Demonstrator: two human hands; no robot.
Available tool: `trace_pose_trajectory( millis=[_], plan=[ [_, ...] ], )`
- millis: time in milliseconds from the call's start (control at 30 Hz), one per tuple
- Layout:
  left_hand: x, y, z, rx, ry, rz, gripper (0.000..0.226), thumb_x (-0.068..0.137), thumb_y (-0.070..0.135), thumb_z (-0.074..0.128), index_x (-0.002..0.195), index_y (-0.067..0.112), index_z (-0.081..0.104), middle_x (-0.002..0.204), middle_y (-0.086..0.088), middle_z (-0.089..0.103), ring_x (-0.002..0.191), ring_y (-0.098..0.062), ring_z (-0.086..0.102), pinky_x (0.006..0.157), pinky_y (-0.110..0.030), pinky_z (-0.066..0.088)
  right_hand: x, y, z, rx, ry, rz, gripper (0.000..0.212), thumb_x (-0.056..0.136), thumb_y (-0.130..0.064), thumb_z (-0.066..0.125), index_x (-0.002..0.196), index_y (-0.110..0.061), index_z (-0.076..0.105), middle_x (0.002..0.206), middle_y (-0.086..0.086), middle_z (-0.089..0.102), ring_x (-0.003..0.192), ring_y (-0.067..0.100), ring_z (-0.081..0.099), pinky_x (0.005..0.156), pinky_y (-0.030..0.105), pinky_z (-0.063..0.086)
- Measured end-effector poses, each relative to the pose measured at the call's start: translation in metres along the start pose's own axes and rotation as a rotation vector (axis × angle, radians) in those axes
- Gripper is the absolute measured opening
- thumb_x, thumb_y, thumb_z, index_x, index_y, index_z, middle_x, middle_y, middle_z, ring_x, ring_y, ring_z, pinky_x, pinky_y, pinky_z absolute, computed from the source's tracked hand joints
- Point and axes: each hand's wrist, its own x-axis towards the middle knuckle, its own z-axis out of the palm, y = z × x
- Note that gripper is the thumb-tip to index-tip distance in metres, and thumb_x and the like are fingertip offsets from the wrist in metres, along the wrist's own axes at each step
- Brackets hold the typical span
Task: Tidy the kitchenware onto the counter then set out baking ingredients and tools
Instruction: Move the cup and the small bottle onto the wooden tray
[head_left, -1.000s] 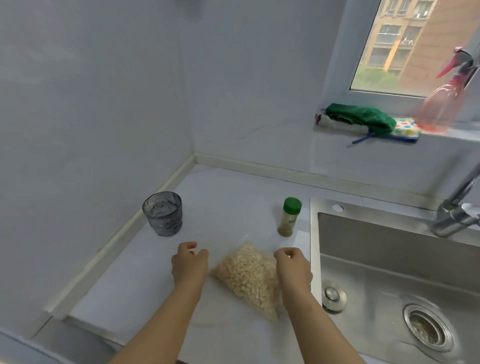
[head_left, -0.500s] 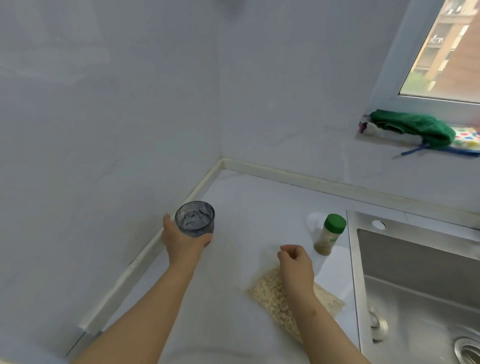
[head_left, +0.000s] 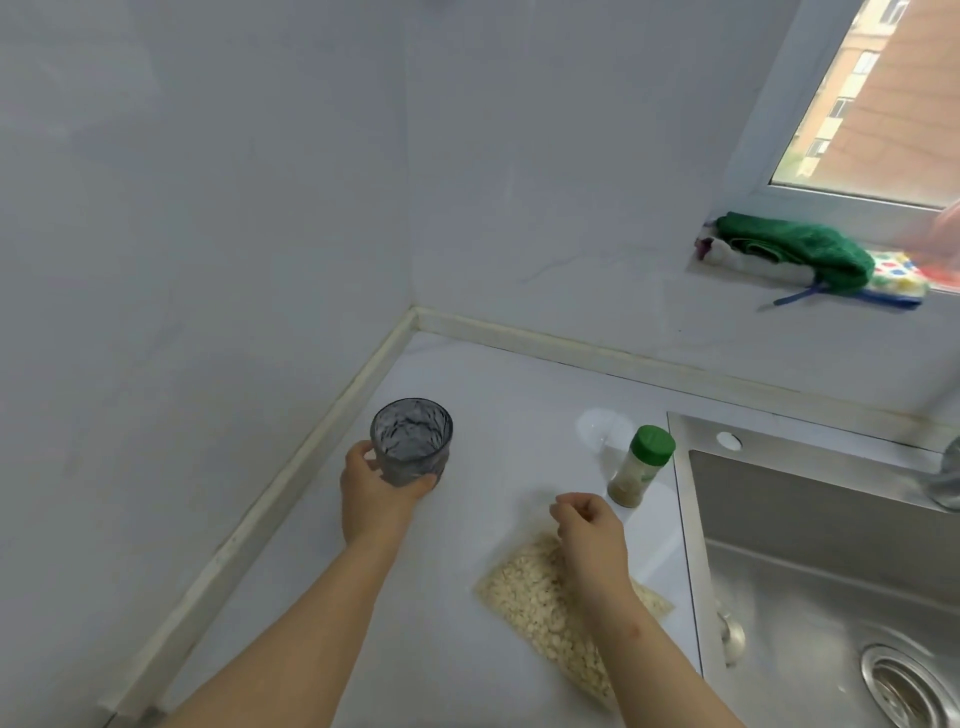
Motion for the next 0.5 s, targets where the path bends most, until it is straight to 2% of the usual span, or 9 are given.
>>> trace_pose_trajectory(
  millis=[133,233,333,400,500],
  plan=[
    [-0.003,0.009,0.011,0.040,0.001,-0.007,0.099,0.056,0.015,0.089,0.138,0.014,0.033,0.136,-0.017,0.041,0.120,-0.031,0.049,0.094,-0.034,0.044,0.004,-0.002,-0.010,0.028,-0.004,0.001,0.011,0.090,-0.009,0.051,0.084,-0.017,0.055,0.083,-0.005,0.055,0.074,0.010,0.051,0.063,0.021,0.041],
    [0.001,0.035,0.008,0.290,0.037,0.153,0.111,0.055,0.030,0.089,0.144,0.019,0.025,0.147,-0.015,0.027,0.135,-0.033,0.030,0.104,-0.045,0.036,0.008,-0.003,-0.015,0.050,-0.007,0.009,0.011,0.090,-0.009,0.052,0.084,-0.018,0.055,0.085,-0.005,0.055,0.077,0.012,0.052,0.066,0.021,0.042],
    [0.011,0.063,0.011,0.519,-0.114,0.162,0.114,0.063,0.040,0.084,0.149,0.024,0.009,0.154,-0.013,0.008,0.141,-0.033,0.016,0.108,-0.048,0.029,0.013,-0.002,-0.016,0.077,-0.009,0.032,0.011,0.089,-0.009,0.052,0.084,-0.018,0.056,0.085,-0.005,0.055,0.079,0.015,0.053,0.068,0.024,0.043],
    [0.013,0.072,0.016,0.659,-0.186,0.086,0.113,0.068,0.044,0.078,0.149,0.021,0.003,0.153,-0.014,0.010,0.140,-0.034,0.016,0.107,-0.048,0.030,0.015,-0.003,-0.017,0.085,-0.020,0.045,0.010,0.089,-0.009,0.053,0.084,-0.018,0.056,0.086,-0.003,0.056,0.081,0.017,0.054,0.068,0.025,0.043],
    [0.010,0.077,0.024,0.809,-0.163,0.065,0.099,0.072,0.046,0.071,0.147,0.015,0.013,0.145,-0.015,0.025,0.134,-0.034,0.024,0.102,-0.043,0.035,0.024,-0.011,-0.025,0.094,-0.025,0.033,0.010,0.089,-0.009,0.053,0.085,-0.017,0.056,0.089,0.003,0.058,0.078,0.017,0.055,0.066,0.025,0.042]
  ],
)
